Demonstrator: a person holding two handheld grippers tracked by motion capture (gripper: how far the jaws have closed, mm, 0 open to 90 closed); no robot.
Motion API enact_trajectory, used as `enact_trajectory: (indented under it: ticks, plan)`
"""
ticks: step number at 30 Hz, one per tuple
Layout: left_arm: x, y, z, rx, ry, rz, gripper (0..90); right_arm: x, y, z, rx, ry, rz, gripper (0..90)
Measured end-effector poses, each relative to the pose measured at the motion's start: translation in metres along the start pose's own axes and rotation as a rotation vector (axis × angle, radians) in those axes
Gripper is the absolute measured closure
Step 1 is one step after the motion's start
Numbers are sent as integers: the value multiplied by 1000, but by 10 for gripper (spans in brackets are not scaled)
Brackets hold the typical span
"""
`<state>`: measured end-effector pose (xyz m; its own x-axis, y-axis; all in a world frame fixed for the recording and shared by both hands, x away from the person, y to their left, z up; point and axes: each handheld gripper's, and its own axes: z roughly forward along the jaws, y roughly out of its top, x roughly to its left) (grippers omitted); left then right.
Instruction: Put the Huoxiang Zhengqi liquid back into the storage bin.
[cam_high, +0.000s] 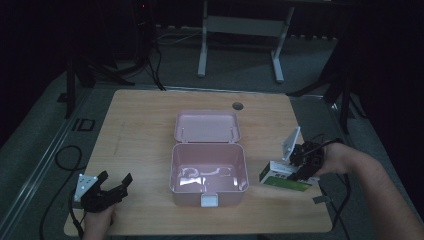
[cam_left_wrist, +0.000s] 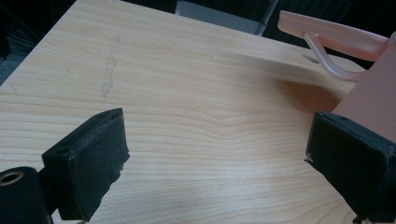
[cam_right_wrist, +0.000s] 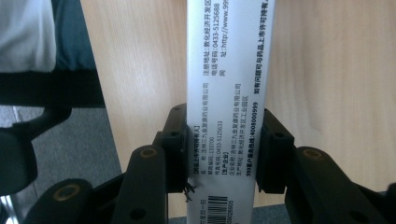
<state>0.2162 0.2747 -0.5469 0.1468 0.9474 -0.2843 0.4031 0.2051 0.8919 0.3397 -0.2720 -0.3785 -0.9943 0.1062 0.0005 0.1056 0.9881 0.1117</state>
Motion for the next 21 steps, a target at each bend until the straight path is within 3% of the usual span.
enact_trajectory:
  ticks: [3, 12, 18, 21]
  plan:
    - [0, 0, 0, -2, 0, -3, 59, 1, 8, -13, -4, -7, 20, 619]
    - [0, 0, 0, -4, 0, -4, 59, 8, 31, -49, -14, -35, 5, 619]
    - [0, 0, 0, -6, -2, -5, 59, 14, 49, -64, 17, -34, 16, 619]
    - [0, 0, 0, -5, -2, -3, 59, 18, 58, -71, 4, -29, 6, 619]
